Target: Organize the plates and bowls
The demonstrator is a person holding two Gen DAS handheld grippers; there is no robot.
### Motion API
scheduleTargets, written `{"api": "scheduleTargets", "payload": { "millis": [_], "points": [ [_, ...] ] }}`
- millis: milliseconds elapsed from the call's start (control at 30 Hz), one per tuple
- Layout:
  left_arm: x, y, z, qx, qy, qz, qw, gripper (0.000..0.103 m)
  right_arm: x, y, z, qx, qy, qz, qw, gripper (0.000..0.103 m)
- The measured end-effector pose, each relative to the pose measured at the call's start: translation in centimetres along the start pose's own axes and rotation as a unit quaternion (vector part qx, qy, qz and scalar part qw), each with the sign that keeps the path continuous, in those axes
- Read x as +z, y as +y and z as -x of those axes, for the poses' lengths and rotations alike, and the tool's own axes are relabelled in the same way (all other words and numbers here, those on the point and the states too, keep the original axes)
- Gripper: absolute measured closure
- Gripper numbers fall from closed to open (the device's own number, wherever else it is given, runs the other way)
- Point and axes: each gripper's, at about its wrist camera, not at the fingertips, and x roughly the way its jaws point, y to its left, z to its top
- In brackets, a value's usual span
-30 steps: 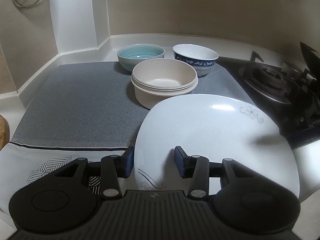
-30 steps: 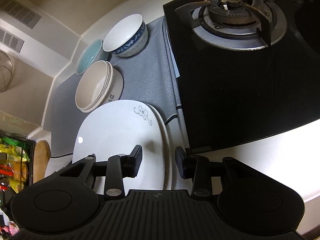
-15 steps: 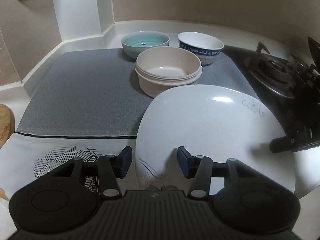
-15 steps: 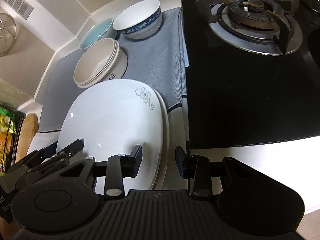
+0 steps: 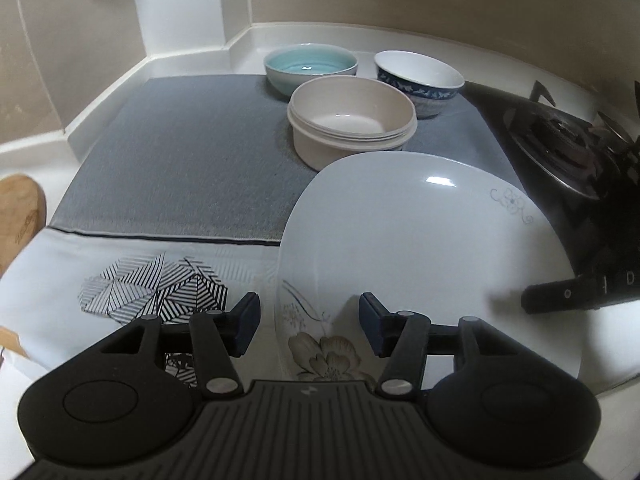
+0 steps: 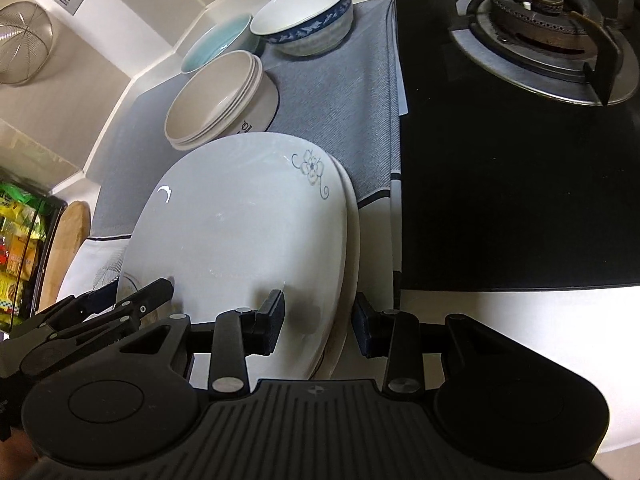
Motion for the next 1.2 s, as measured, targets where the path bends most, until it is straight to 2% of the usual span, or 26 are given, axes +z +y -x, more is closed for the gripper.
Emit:
{"api": "scheduleTargets", "payload": {
  "millis": [267,500,800,900,1200],
  "points": [
    [0.3,0.6,-0.2,-0.016,0.014,0.025,0.9994,0.043,0.2,-0.1,-0.2,0.006,0.006,0.01,1.0,0.063],
    [0.9,0.9,-1.0,-0.055,0.017,0.024,0.998,0.043,0.1,0.1,-0.1,0.0,0.004,0.008,1.0,0.063],
    [1.6,3.3,-1.6,-0.106,0.027,0.016,0.9938,0.059,-0.4,1.0,0.1,-0.028,-0.007,0.007,1.0,0.066],
    [1.7,3.9,-1.5,-0.117,0.032,-0.002,0.9926,0.06,-0.4,1.4,0.0,-0.039,-0.009,-0.001,0.999,0.066],
    [2.0,9.5,-1.9,-0.124,0.05,0.016,0.9909,0.06,-0.8,5.9,-1.2,-0.06,-0.005,0.005,0.998,0.066]
  ]
}}
